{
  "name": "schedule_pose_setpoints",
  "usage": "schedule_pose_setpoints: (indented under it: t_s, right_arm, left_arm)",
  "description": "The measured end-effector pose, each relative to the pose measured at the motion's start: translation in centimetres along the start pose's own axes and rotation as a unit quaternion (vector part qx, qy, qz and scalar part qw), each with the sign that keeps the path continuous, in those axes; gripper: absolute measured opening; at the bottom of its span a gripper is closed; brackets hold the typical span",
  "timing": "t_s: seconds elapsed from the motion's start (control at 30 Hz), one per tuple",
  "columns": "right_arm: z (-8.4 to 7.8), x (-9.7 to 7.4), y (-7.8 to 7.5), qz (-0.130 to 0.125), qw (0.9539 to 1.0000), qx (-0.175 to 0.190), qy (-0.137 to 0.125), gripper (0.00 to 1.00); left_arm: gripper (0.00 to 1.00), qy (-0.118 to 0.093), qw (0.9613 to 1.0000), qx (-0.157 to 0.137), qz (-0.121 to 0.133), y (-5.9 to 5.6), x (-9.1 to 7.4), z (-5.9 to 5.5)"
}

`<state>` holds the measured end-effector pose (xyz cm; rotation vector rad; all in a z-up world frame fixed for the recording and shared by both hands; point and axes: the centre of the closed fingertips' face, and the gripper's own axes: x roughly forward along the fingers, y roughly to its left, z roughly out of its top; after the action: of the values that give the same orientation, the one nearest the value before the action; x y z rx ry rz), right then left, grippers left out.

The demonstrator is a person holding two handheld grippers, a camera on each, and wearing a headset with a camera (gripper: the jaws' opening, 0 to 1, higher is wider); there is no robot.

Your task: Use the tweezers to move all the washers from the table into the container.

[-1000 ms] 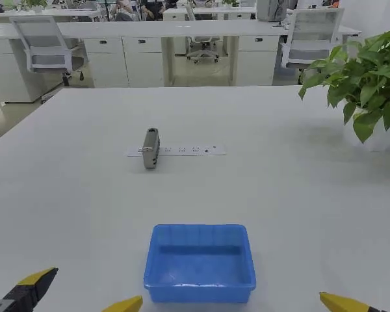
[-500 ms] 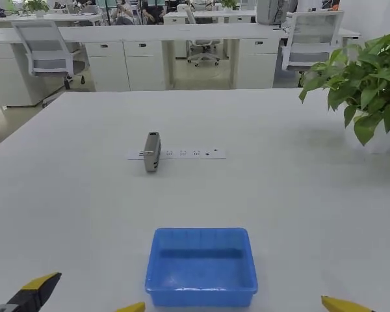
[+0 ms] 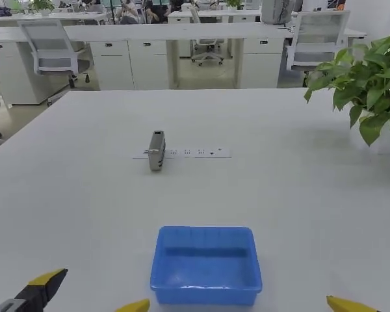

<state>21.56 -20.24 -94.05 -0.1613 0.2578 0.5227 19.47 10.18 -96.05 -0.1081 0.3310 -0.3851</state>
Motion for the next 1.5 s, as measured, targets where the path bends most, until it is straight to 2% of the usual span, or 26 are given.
schedule_pose_setpoints:
  t_s: [0.27,0.6,0.73,0.97,1.07,1.13,1.2,1.27,1.3,1.37,1.4,1.47,1.5]
  right_arm:
    - [-0.3,0.2,0.6,0.013,0.9998,-0.009,0.01,0.77]
    - [-0.4,-0.1,-0.2,-0.007,0.9999,0.003,0.01,0.78]
    - [-0.5,0.0,-0.3,-0.008,0.9999,0.0,0.012,0.78]
    - [-0.7,0.0,-0.2,-0.004,0.9998,0.008,0.017,0.76]
    - [-0.8,0.0,-0.2,-0.001,0.9997,0.015,0.02,0.75]
    - [-1.0,0.0,-0.1,0.0,0.9995,0.019,0.027,0.74]
    - [-1.6,0.0,0.0,0.004,0.9989,0.009,0.046,0.72]
    - [-2.8,0.0,0.6,0.02,0.9958,-0.012,0.089,0.69]
    - [-3.0,0.1,0.8,0.024,0.9948,-0.018,0.098,0.68]
    - [-3.5,0.1,1.3,0.035,0.991,-0.038,0.124,0.65]
    - [-3.5,0.3,1.7,0.045,0.9899,-0.046,0.126,0.62]
    - [-3.5,0.4,2.3,0.06,0.9885,-0.047,0.131,0.57]
    - [-3.6,0.5,2.7,0.073,0.9869,-0.046,0.136,0.54]
  left_arm:
    - [0.82,-0.006,1.0,-0.003,0.006,0.3,-0.2,0.2]
    - [0.82,-0.001,1.0,0.001,-0.006,-0.4,-0.1,0.1]
    - [0.83,-0.018,0.9998,-0.01,-0.009,-0.4,-0.1,0.7]
    - [0.82,-0.013,0.9998,-0.013,-0.007,-0.2,-0.1,0.5]
    - [0.81,-0.004,0.9998,-0.013,-0.017,-0.5,0.0,0.3]
    - [0.8,0.004,0.999,-0.024,-0.037,-1.0,0.1,0.1]
    - [0.74,0.008,0.9981,-0.031,-0.052,-1.5,0.1,0.0]
    - [0.69,0.015,0.9975,-0.032,-0.061,-1.6,0.2,-0.1]
    - [0.67,0.019,0.9974,-0.031,-0.062,-1.6,0.2,-0.2]
    - [0.66,0.033,0.9962,-0.036,-0.072,-1.8,0.4,-0.6]
    - [0.64,0.047,0.995,-0.038,-0.079,-2.0,0.4,-1.0]
    - [0.61,0.06,0.9936,-0.033,-0.09,-2.3,0.6,-1.4]
    - [0.59,0.079,0.9915,-0.025,-0.1,-2.6,0.6,-2.0]
